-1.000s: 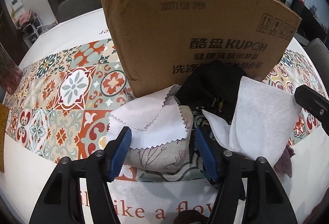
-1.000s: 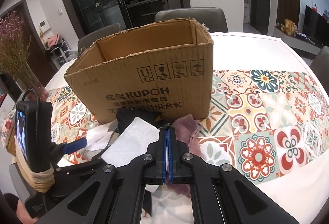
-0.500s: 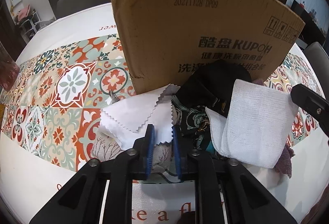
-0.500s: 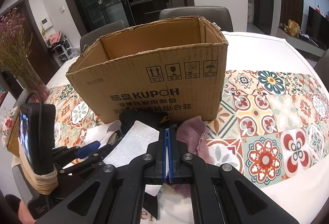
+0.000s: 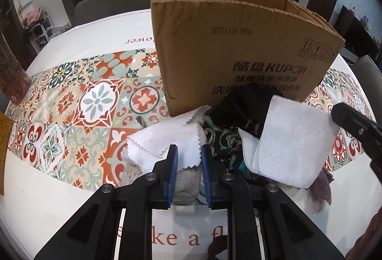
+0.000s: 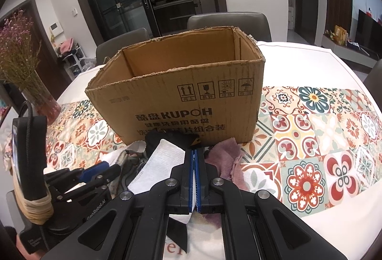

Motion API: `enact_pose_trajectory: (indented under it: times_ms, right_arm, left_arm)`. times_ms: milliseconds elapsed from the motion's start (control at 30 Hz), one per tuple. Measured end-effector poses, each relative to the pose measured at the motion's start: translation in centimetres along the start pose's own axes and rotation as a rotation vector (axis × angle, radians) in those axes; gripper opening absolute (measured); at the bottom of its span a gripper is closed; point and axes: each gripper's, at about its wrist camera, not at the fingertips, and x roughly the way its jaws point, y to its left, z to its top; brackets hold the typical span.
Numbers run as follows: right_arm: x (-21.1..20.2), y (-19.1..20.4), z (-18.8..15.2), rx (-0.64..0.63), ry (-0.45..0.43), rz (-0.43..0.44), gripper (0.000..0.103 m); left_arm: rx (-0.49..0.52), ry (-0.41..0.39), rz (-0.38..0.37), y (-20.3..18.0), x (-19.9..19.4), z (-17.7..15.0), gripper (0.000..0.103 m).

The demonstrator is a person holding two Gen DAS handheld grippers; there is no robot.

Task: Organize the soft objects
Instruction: 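Close the left tool on the white zigzag-edged cloth while the right tool holds the white towel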

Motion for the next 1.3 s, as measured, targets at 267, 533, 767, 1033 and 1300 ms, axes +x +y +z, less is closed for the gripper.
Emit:
enact_pose_trajectory:
  times_ms: [267, 533, 767, 1033, 1300]
  right_arm:
    - [-0.5, 0.0, -0.2, 0.000, -0.006, 0.000, 0.003]
    - [-0.4, 0.0, -0.3, -0.003, 0.002, 0.000, 0.003]
    - [1.2, 0.5, 0.1, -0.010, 0.022, 0.005, 0.003]
    - [3.5, 1.1, 0.7, -0.013, 0.046, 0.006, 0.003]
    - [5.6, 0.5, 0.9, 0.000, 0.081, -0.006, 0.003]
  left_arm:
    - [0.003, 0.025, -0.009, -0.3, 0.2, -0.9, 0.021]
    - [0.018, 0.022, 0.012, -0.3, 0.3, -1.1, 0.034]
    - [0.010, 0.018, 0.029, 0.6, 1.4, -0.2, 0.037]
    - [0.019, 0.055, 0.016, 0.7, 4.6, 1.3, 0.041]
    - [0.020, 0.065, 0.005, 0.7, 6.7, 1.9, 0.027]
